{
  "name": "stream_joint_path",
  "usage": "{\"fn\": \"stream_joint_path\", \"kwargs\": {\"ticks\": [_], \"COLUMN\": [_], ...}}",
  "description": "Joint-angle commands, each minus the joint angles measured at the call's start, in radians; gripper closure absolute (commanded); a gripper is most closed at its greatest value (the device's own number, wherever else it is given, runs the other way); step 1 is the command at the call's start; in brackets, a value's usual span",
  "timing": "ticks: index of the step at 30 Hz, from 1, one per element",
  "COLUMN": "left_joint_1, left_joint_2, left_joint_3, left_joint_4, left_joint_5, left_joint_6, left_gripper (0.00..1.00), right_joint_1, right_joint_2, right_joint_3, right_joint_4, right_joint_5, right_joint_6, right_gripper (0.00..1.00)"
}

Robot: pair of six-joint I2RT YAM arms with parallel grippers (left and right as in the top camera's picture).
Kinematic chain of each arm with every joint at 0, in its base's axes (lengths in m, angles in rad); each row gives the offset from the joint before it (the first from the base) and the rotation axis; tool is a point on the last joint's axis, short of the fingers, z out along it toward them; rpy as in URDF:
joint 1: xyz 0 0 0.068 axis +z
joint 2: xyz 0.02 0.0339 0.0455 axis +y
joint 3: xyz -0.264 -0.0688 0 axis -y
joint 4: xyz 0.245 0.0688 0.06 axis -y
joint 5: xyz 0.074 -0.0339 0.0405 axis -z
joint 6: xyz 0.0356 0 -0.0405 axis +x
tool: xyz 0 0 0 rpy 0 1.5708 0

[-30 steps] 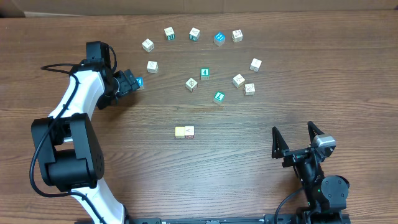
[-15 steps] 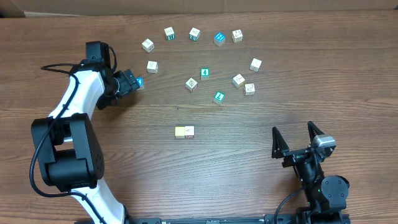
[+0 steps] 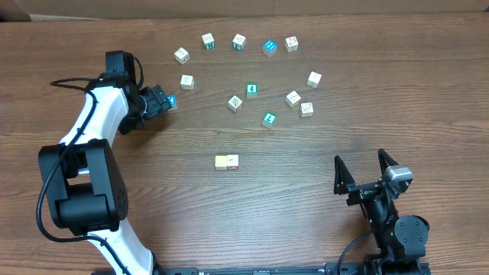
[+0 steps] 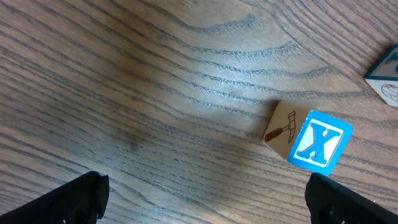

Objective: Form a horizontal line
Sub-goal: 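Raise the right arm and swing its gripper over the cluster's right blocks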

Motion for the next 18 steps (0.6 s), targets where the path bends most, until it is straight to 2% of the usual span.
{"fn": "stream_joint_path", "kwargs": {"ticks": [1,5,11,18], "left_joint_1": [-0.003,0.000,0.000,-0.007], "left_joint_2": [0.013,0.013,0.013,0.013], "left_joint_3": [0.016,0.016,0.016,0.016], "left_joint_4": [0.003,0.003,0.003,0.003], "left_joint_5": [-0.014,-0.014,-0.014,-0.014], "left_joint_6": [0.001,0.001,0.001,0.001], "left_gripper": [0.00,0.00,0.00,0.00], "right_joint_1": [0.005,0.005,0.003,0.004], "right_joint_2": [-0.010,-0.010,-0.010,-0.010], "right_joint_3": [-0.010,-0.010,-0.010,-0.010], "right_joint_4": [0.005,0.005,0.024,0.121], "right_joint_5": [0.005,0.006,0.127,0.082], "right_joint_6": [0.002,0.000,-0.028,-0.024], "right_gripper": [0.00,0.00,0.00,0.00]}}
